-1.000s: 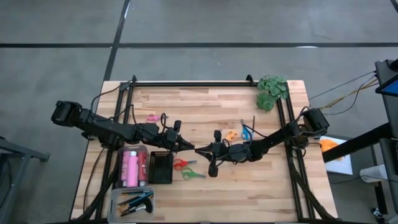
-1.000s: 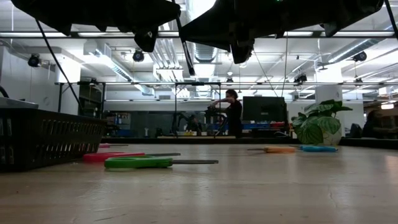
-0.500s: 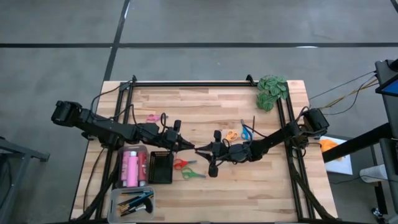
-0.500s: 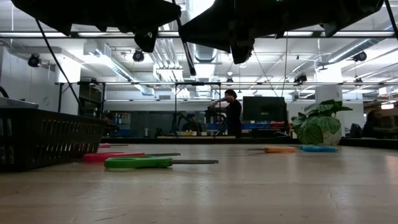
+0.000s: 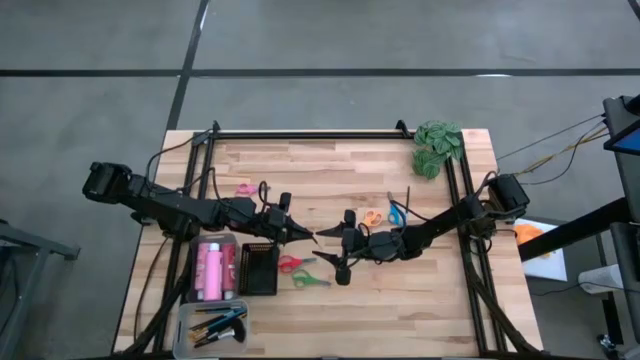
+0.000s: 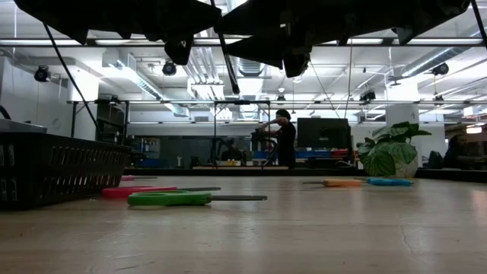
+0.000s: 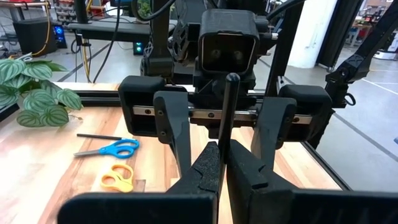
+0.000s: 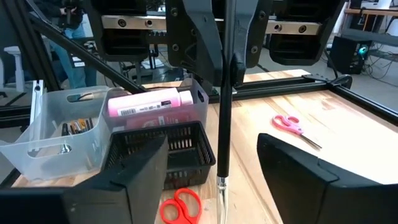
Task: Pick & Place Paint Supplies
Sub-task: Put the silver paint brush into the transparent bin
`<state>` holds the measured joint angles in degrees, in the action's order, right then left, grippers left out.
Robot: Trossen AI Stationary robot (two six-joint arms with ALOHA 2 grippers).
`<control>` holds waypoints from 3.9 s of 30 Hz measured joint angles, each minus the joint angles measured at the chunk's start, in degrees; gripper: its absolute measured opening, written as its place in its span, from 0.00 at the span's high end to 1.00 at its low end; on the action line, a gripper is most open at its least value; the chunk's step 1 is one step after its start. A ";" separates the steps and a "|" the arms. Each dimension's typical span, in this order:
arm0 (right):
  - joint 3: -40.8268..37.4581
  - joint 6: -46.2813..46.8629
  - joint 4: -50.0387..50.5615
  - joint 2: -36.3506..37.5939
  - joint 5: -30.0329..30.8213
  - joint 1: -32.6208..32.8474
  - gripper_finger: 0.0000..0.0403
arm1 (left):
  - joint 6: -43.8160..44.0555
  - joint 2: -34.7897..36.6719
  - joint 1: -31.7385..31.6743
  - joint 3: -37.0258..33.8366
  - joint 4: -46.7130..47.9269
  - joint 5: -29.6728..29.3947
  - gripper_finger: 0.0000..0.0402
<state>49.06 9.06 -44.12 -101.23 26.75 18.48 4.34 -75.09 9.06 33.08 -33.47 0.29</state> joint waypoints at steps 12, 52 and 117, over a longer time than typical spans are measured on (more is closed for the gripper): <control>0.02 7.56 9.26 5.60 -0.09 0.48 0.37 | 0.00 0.00 0.00 0.00 0.11 0.20 0.99; 0.00 14.32 42.24 24.24 0.21 6.75 0.37 | 0.22 0.57 0.04 0.00 0.53 0.23 0.99; -0.04 14.32 42.18 24.22 0.21 6.75 0.37 | 73.66 -12.93 38.62 26.51 84.76 14.54 0.99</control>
<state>49.01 23.38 -1.93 -77.01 26.96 25.23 78.00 -88.02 47.68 59.59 51.28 14.83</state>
